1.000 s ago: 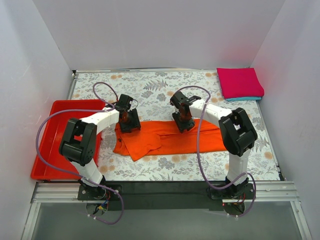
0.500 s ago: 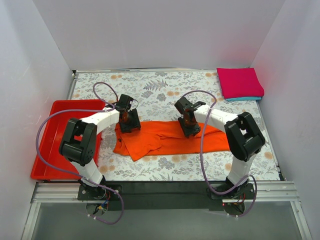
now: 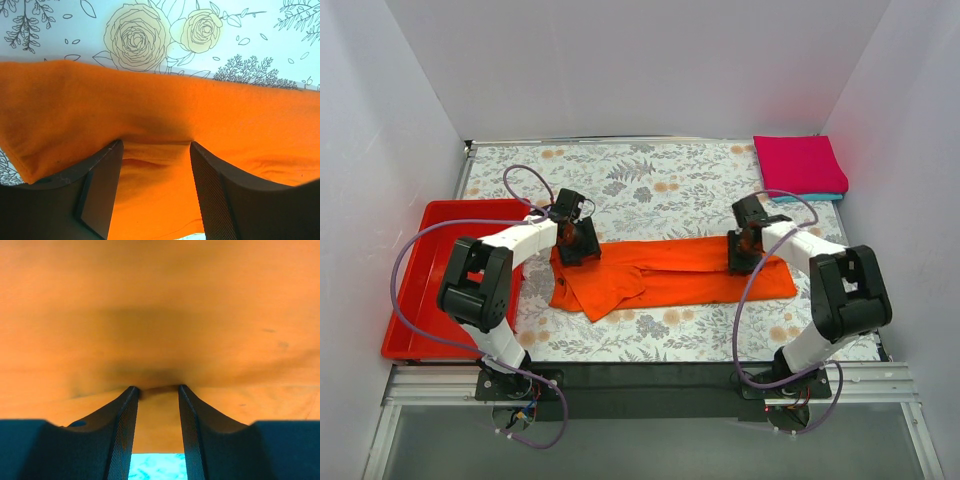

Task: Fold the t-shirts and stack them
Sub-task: Fold the tshirt

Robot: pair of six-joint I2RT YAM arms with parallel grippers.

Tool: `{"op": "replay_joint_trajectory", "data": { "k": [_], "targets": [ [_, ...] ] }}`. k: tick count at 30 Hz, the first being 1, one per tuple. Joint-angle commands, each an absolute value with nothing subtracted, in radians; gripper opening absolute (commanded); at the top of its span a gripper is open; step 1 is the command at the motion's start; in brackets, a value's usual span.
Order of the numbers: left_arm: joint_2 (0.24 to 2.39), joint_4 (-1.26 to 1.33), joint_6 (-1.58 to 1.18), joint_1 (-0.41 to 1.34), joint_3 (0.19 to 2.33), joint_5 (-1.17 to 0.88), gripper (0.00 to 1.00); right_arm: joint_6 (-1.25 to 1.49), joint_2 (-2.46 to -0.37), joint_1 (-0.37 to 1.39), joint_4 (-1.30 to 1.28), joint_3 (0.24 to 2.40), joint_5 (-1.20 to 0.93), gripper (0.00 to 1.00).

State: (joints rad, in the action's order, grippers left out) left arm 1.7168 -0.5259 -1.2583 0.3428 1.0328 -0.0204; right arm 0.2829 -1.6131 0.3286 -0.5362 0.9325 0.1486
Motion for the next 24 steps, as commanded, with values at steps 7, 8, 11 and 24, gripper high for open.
{"op": "replay_joint_trajectory", "data": {
  "k": [7,8,11,24],
  "targets": [
    [1.704,-0.568,-1.252,0.322,1.012,0.031,0.54,0.302,-1.48,0.038,-0.433,0.863,0.026,0.37],
    [1.703,-0.568,-1.252,0.322,1.015,0.029,0.54,0.304,-1.471,0.037,-0.434,0.876,0.015,0.37],
    [1.694,-0.568,-1.249,0.322,1.029,0.023,0.54,0.325,-1.437,0.038,-0.44,0.909,0.008,0.38],
    [1.729,-0.566,-1.243,0.322,1.052,0.041,0.54,0.363,-1.489,-0.058,-0.339,0.867,0.008,0.32]
  ]
}}
